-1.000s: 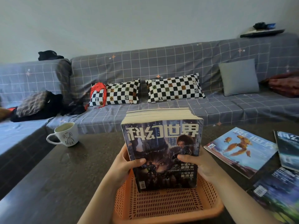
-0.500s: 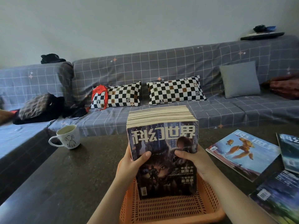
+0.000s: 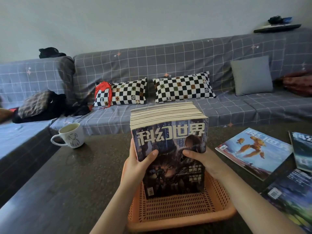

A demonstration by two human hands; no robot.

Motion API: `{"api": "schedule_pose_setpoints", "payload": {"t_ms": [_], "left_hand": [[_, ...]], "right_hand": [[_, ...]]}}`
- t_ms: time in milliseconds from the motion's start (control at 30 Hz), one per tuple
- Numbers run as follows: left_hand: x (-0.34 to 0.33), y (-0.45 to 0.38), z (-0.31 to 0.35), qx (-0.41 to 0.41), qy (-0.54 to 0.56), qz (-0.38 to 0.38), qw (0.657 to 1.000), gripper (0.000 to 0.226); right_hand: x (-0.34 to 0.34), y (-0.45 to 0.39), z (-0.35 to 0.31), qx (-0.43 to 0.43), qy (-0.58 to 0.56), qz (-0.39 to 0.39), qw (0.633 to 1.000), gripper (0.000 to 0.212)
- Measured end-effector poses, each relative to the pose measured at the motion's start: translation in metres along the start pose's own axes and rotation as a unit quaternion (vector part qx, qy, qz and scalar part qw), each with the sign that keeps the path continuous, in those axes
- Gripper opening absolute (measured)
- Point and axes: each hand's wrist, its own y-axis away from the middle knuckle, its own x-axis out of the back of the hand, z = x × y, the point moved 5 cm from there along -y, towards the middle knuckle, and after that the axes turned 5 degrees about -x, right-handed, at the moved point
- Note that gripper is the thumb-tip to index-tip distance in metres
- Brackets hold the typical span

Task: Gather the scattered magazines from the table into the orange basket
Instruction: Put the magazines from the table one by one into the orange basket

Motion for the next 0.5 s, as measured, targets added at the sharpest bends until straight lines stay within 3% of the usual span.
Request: {"api": "schedule_pose_setpoints", "payload": {"t_ms": [167,333,500], "left_hand": [[-0.0006,0.0017,-0.004,0.042,0.022,-0.046,0.998,0.111],[-0.0023,-0.0021,-0.0051,0.081,0.046,-0.075,0.993,0.115],[-0.0002,-0.0065,-0.0088,0.12,0.053,-0.052,0.99,0.117]], "right_hand": [[-0.0016,0.0049,0.0036,0.016,0.09,-0.036,0.995,0.065],[-0.0016,0.0026,0.0033,0.016,0.134,-0.011,0.991,0.067],[-0.0002,0.0044,0.0014,0.024,0.17,0.025,0.985,0.076]]}}
